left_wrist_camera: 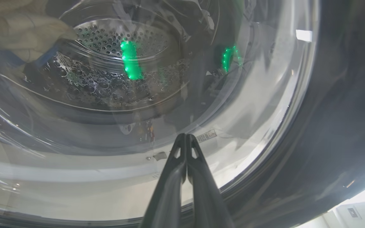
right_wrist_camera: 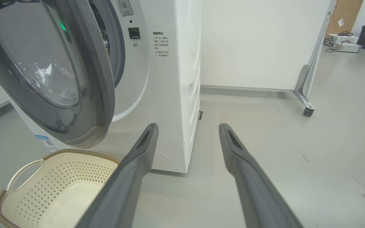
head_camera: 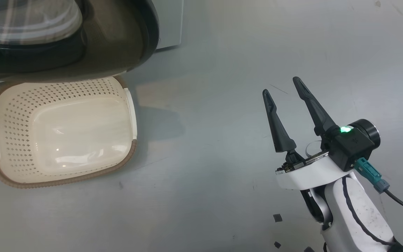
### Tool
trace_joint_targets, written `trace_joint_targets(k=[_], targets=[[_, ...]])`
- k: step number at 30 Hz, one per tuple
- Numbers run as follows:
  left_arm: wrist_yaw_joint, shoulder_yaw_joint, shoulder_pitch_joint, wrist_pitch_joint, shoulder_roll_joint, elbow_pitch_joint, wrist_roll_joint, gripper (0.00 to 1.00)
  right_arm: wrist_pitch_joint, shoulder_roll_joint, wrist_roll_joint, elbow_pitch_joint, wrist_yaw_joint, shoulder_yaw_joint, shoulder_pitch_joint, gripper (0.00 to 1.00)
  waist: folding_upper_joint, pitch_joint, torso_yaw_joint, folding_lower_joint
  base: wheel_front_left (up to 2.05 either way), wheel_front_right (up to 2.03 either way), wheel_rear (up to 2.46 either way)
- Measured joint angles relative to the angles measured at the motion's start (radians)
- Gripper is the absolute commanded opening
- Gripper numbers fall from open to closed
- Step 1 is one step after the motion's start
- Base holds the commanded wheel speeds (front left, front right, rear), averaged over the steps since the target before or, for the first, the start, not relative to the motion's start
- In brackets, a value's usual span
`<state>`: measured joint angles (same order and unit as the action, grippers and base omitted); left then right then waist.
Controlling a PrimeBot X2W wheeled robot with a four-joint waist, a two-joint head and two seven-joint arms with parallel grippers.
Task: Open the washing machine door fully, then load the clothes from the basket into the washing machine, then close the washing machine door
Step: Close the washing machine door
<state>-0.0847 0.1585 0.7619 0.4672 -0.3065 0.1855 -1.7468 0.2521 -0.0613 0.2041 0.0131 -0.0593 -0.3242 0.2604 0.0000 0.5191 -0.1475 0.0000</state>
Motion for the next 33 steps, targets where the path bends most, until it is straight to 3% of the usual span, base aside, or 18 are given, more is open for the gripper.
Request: trace_joint_targets(k=[13, 25, 26, 27, 28, 29, 33], targets=[[-0.019, -0.012, 0.083, -0.055, 0.002, 0.081, 0.052, 0.00, 0.000, 0.002, 0.008, 0.001, 0.002, 0.009, 0.022, 1.00, 0.0000, 0.040, -0.035, 0.0000, 0.00, 0.00, 0.00], [-0.033, -0.008, 0.089, -0.050, 0.046, 0.109, 0.031, 0.02, 0.000, 0.003, 0.008, 0.002, 0.020, 0.049, 0.036, 1.00, 0.0000, 0.044, 0.003, 0.0000, 0.00, 0.00, 0.00], [-0.035, -0.001, 0.087, -0.050, 0.047, 0.110, 0.030, 0.27, 0.000, 0.003, 0.008, 0.002, 0.020, 0.053, 0.038, 1.00, 0.0000, 0.042, 0.008, 0.0000, 0.00, 0.00, 0.00], [-0.035, 0.002, 0.082, -0.051, 0.048, 0.110, 0.029, 0.46, 0.000, 0.003, 0.008, 0.002, 0.023, 0.057, 0.038, 1.00, 0.0000, 0.041, 0.013, 0.0000, 0.00, 0.00, 0.00], [-0.035, 0.005, 0.074, -0.053, 0.049, 0.111, 0.029, 0.82, 0.000, 0.003, 0.007, 0.003, 0.025, 0.060, 0.038, 1.00, 0.0000, 0.039, 0.018, 0.0000, 0.00, 0.00, 0.00], [-0.035, 0.010, 0.064, -0.057, 0.050, 0.112, 0.029, 1.00, 0.000, 0.003, 0.007, 0.005, 0.026, 0.061, 0.038, 1.00, 0.0000, 0.037, 0.024, 0.0000, 0.00, 0.00, 0.00], [-0.035, 0.037, 0.011, -0.085, 0.059, 0.106, 0.034, 1.00, 0.000, 0.003, 0.005, 0.010, 0.026, 0.068, 0.038, 1.00, 0.0000, 0.027, 0.046, 0.0000, 0.00, 0.00, 0.00]])
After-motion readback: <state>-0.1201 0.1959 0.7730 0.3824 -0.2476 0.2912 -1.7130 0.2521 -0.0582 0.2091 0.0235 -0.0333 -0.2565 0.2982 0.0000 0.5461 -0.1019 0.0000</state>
